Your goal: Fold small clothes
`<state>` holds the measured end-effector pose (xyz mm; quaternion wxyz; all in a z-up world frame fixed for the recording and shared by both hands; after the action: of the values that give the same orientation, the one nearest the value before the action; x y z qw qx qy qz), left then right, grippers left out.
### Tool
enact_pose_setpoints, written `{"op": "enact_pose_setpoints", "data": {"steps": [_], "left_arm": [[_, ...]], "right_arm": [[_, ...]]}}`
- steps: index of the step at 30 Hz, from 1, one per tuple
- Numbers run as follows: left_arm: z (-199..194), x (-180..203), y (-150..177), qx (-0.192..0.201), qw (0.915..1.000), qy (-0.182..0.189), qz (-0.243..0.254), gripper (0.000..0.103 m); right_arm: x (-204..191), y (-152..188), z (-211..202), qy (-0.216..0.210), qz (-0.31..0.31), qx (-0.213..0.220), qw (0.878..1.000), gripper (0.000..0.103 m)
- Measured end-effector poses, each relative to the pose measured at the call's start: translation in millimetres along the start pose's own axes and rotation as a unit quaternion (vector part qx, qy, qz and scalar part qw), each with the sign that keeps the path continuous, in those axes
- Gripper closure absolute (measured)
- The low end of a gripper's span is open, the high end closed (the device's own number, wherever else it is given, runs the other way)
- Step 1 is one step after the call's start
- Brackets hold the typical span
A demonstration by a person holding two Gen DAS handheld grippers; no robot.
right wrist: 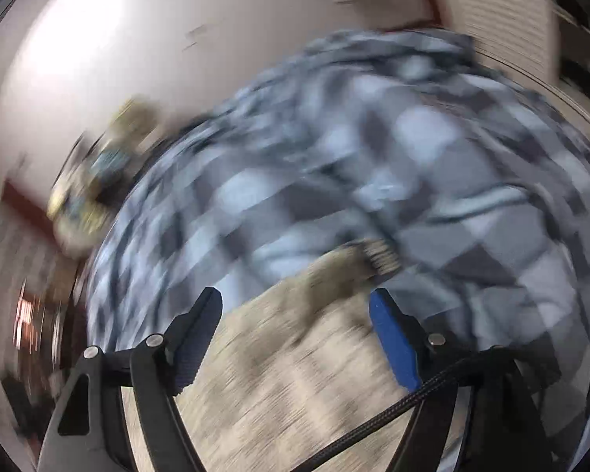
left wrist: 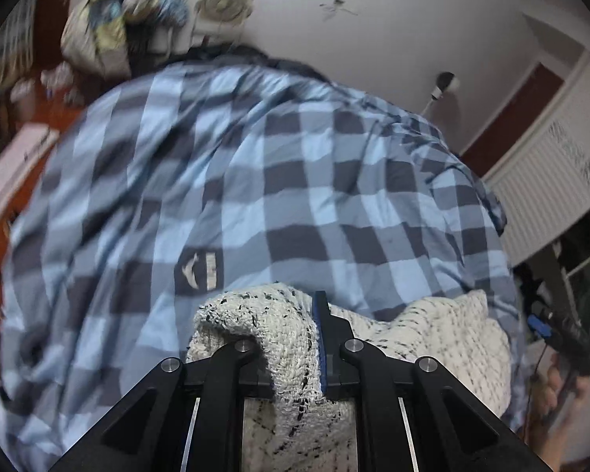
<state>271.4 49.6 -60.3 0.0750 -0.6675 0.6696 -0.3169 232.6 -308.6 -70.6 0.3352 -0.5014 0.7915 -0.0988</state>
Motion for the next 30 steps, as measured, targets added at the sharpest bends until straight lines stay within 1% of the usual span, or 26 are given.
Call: {"op": "enact_pose_setpoints", "data": {"steps": [1,3,4,5,7,8,9,10,11,12,13,14,16,17,19,20,21,22,23,24,26,27,28,30], "left_arm": [[-5.9,6.8,-1.0,0.003,0.9999,-0.009,0.009,0.091],[-16.1,16.7,1.9,0.006,0.9989,-0.035,0.032,0.091],[-19.5,17.4,3.3,0.007,0.9985,-0.041,0.036,0.091],[-22.9,15.5,5.0,0.009,0.9987,-0.040,0.031,0.091],[-25.4,6.1,6.3,0.006,0.9998,-0.019,0.008,0.091],[-23.9,-1.6,6.3,0.001,1.0000,-0.003,-0.006,0.091],[-20.9,-8.2,7.1,-0.008,0.9997,0.015,-0.019,0.091],[-16.9,-15.4,8.4,-0.018,0.9990,0.026,-0.033,0.091],[-13.1,-20.7,10.6,-0.025,0.9984,0.026,-0.043,0.091],[-9.7,-25.7,12.3,-0.031,0.9978,0.030,-0.051,0.091],[-8.3,-28.5,13.6,-0.035,0.9969,0.042,-0.057,0.091],[-7.4,-33.2,14.9,-0.041,0.9945,0.064,-0.072,0.091],[-10.5,-42.7,18.5,-0.050,0.9881,0.100,-0.106,0.091],[-13.1,-46.6,18.9,-0.050,0.9869,0.105,-0.112,0.091],[-22.8,-53.7,19.6,-0.049,0.9882,0.101,-0.105,0.091],[-27.9,-57.5,20.6,-0.048,0.9876,0.105,-0.107,0.091],[-33.8,-61.3,22.1,-0.048,0.9847,0.123,-0.114,0.091],[-41.9,-64.6,22.8,-0.041,0.9819,0.143,-0.118,0.091],[-50.6,-67.0,23.4,-0.030,0.9821,0.145,-0.116,0.091],[-57.1,-68.8,23.1,-0.021,0.9842,0.137,-0.111,0.091],[-69.8,-64.1,24.2,-0.003,0.9897,0.108,-0.094,0.091],[-73.9,-56.2,24.7,0.004,0.9909,0.104,-0.086,0.091],[-76.7,-48.3,25.5,0.010,0.9912,0.107,-0.077,0.091],[-77.3,-21.9,30.6,0.015,0.9908,0.126,-0.048,0.091]], "right_arm": [[-20.4,10.5,0.4,-0.009,-0.038,-0.015,0.999,0.029],[-55.8,35.8,3.6,-0.021,-0.108,-0.044,0.993,0.029],[-71.3,49.9,7.3,-0.029,-0.140,-0.056,0.988,0.029],[-85.7,68.9,13.1,-0.033,-0.175,-0.069,0.982,0.029],[-92.7,91.2,29.2,-0.021,-0.209,-0.085,0.974,0.029],[-92.7,103.8,44.1,-0.001,-0.230,-0.096,0.968,0.026],[-89.9,112.3,57.6,0.015,-0.244,-0.097,0.965,0.023],[-87.2,119.0,65.8,0.027,-0.254,-0.085,0.963,0.020],[-85.2,124.5,69.2,0.033,-0.265,-0.056,0.962,0.018],[-83.1,126.1,66.4,0.032,-0.266,-0.034,0.963,0.017],[-82.0,126.7,64.8,0.031,-0.265,-0.022,0.963,0.017],[-81.5,128.7,60.6,0.032,-0.266,-0.010,0.963,0.017],[-83.6,129.8,55.8,0.034,-0.269,-0.005,0.963,0.017],[-83.0,128.8,54.3,0.032,-0.268,-0.005,0.963,0.017],[-82.7,125.6,53.4,0.025,-0.264,-0.004,0.964,0.017],[-81.6,125.0,52.5,0.022,-0.261,-0.003,0.965,0.017],[-79.8,125.6,49.1,0.021,-0.259,0.000,0.966,0.017],[-82.0,125.5,55.5,0.022,-0.259,0.002,0.966,0.017],[-81.9,126.5,55.1,0.023,-0.259,0.005,0.966,0.017],[-81.7,127.4,57.9,0.024,-0.259,0.007,0.966,0.017],[-81.9,127.4,59.4,0.024,-0.256,0.010,0.966,0.017],[-83.2,126.3,65.2,0.024,-0.255,0.011,0.967,0.017],[-83.7,126.3,66.6,0.025,-0.254,0.011,0.967,0.017],[-84.4,127.0,66.1,0.027,-0.256,0.012,0.966,0.017]]}}
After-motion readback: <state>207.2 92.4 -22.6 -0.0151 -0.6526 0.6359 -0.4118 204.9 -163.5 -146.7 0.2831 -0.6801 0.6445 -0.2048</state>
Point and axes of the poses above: each gripper's, at about its wrist camera, not at the fingertips, and z roughly the way its jaws point, x to its right, y to its underside, the point moved 5 cm from there along z, roughly the way its jaws point
